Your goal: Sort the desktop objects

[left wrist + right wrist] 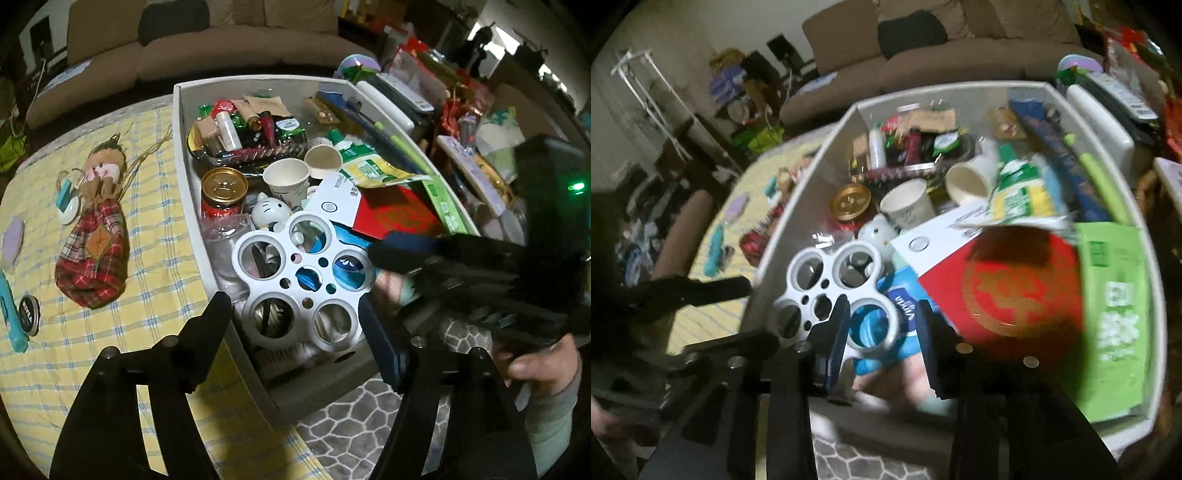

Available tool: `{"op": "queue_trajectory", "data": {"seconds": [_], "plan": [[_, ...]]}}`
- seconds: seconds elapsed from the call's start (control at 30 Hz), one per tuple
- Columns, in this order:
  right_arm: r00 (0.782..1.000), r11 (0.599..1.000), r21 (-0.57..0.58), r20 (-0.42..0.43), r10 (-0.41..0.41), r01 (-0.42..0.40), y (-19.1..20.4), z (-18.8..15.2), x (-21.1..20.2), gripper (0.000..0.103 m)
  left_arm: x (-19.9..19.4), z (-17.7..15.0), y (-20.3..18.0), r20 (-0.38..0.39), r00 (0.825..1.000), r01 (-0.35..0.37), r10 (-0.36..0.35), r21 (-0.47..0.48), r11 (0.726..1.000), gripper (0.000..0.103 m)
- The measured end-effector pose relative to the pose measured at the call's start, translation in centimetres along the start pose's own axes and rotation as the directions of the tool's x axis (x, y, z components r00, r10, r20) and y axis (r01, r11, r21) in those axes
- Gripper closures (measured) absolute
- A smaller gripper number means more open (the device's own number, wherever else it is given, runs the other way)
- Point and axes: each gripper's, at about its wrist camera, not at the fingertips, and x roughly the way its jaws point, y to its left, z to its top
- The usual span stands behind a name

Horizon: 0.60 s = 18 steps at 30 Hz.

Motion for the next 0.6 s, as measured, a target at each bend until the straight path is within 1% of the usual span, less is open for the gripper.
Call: {"op": "queue_trajectory", "data": {"seconds": [0.1,0.13,0.17,0.23,0.27,0.3,0.37,0.43,0.47,0.53,0.6], "plan": [[0.997,1.000,0.025,0.073,0.016,-0.018,-1.4,0.1,-3.6,0.065,-0.3,-0.3,0.1,0.012,1.000,0.013,-0.013,-0.010,1.000,0.034],[0.995,0.999,0.041,0.098,0.020,-0.024,-2.0,0.3,-4.6,0.065,-0.4,-0.4,0.0,0.016,1.000,0.016,-0.015,-0.011,1.000,0.032],[0.991,0.997,0.068,0.135,0.021,-0.030,-3.0,0.4,-6.0,0.063,-0.5,-0.5,0.0,0.021,1.000,0.020,-0.020,-0.011,1.000,0.028],[0.982,0.992,0.117,0.186,0.016,-0.038,-4.7,0.4,-7.9,0.061,-0.6,-0.7,-0.4,0.030,0.999,0.034,-0.033,-0.012,0.999,0.024],[0.980,0.991,0.132,0.198,0.010,-0.037,-5.2,0.5,-8.4,0.061,-0.6,-0.8,-0.6,0.032,0.999,0.038,-0.037,-0.012,0.999,0.023],[0.978,0.988,0.151,0.208,0.001,-0.033,-5.8,0.5,-8.8,0.061,-0.5,-0.8,-0.8,0.034,0.998,0.046,-0.046,-0.010,0.999,0.023],[0.978,0.983,0.184,0.210,-0.017,-0.023,-6.9,0.3,-8.8,0.061,-0.4,-0.9,-1.3,0.040,0.998,0.058,-0.058,-0.003,0.998,0.017],[0.980,0.977,0.211,0.197,-0.023,-0.019,-7.7,0.2,-8.4,0.061,-0.2,-0.6,-2.0,0.048,0.997,0.052,-0.052,0.017,0.999,0.015],[0.981,0.974,0.225,0.191,-0.022,-0.022,-8.2,0.1,-8.1,0.061,-0.1,-0.4,-2.6,0.057,0.997,0.049,-0.051,0.039,0.998,0.015],[0.983,0.967,0.251,0.185,-0.018,-0.030,-8.6,-0.1,-7.9,0.061,0.2,0.5,-3.9,0.076,0.997,0.018,-0.026,0.093,0.995,0.014],[0.981,0.967,0.253,0.190,-0.024,-0.026,-8.8,-0.1,-8.1,0.060,0.8,1.8,-5.4,0.094,0.996,-0.007,-0.008,0.152,0.988,0.014]]}}
